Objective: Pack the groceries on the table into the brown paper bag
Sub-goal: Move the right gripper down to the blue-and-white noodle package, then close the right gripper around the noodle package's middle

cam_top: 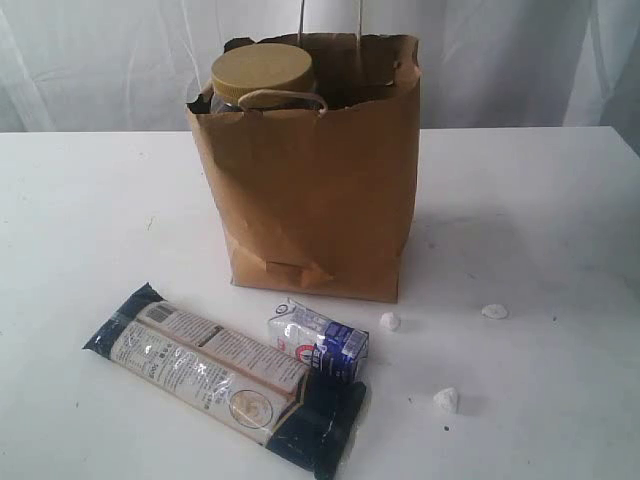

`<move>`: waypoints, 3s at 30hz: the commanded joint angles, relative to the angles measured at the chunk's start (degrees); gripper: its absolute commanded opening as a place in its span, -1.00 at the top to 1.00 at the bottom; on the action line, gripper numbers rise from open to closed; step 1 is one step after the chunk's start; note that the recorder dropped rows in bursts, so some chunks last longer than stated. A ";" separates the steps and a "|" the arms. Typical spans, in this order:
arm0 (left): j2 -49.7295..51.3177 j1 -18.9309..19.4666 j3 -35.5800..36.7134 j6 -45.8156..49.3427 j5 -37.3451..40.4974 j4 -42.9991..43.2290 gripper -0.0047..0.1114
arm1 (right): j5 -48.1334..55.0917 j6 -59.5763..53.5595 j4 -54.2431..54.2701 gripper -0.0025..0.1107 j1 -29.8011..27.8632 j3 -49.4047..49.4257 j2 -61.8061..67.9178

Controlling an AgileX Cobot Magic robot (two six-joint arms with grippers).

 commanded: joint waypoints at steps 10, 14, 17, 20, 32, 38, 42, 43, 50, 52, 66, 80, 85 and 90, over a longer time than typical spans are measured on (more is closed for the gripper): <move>-0.68 -0.37 -5.13 0.24 -21.77 0.71 0.92 | 45.58 49.12 -73.27 0.96 -5.29 -0.47 -3.22; -0.90 -0.37 -7.80 0.24 -21.10 0.59 0.92 | 45.58 46.62 -61.99 0.96 -5.01 -0.47 -3.44; -0.90 -0.37 -11.46 0.24 -19.51 0.27 0.92 | 45.58 40.60 -43.71 0.96 -3.28 -0.47 -3.21; -0.90 -0.37 -16.83 0.11 -15.16 0.14 0.92 | 45.58 36.36 -30.54 0.96 1.74 -0.47 -2.36; -5.36 -0.37 -34.71 7.12 -3.79 14.82 0.92 | 29.99 35.00 -32.00 0.96 30.34 -0.47 14.01; -12.13 -0.37 -30.12 -0.20 9.67 6.00 0.92 | 25.69 30.36 -32.00 0.89 33.70 -0.47 22.40; -18.48 -0.37 -21.46 0.16 10.35 -7.68 0.92 | 27.91 26.03 -31.56 0.39 35.31 -0.47 25.81; -19.58 -0.37 -18.93 0.24 8.95 -8.93 0.92 | 27.29 26.03 -31.68 0.21 35.58 -0.47 26.26; -19.58 -0.37 -7.50 8.95 5.83 -9.22 0.92 | 11.72 26.39 -31.46 -0.44 38.15 -0.68 26.89; -19.58 -0.37 -5.32 8.81 6.97 -12.23 0.92 | 6.62 28.24 -31.46 -0.44 38.79 -0.68 26.89; -19.58 -0.37 -3.84 9.08 14.39 -17.23 0.92 | 19.31 50.63 -49.67 -0.44 39.24 -20.09 44.38; -19.58 -0.37 -3.84 9.08 14.49 -17.23 0.92 | 26.82 47.10 -48.17 -0.44 39.24 -20.09 44.32; -19.58 -0.37 -3.84 9.08 14.49 -17.23 0.92 | 27.34 48.05 -48.17 -0.44 39.24 -20.09 46.28; -19.58 -0.37 -3.84 9.08 14.49 -17.23 0.92 | 26.72 48.05 -44.49 -0.44 39.38 -20.09 47.40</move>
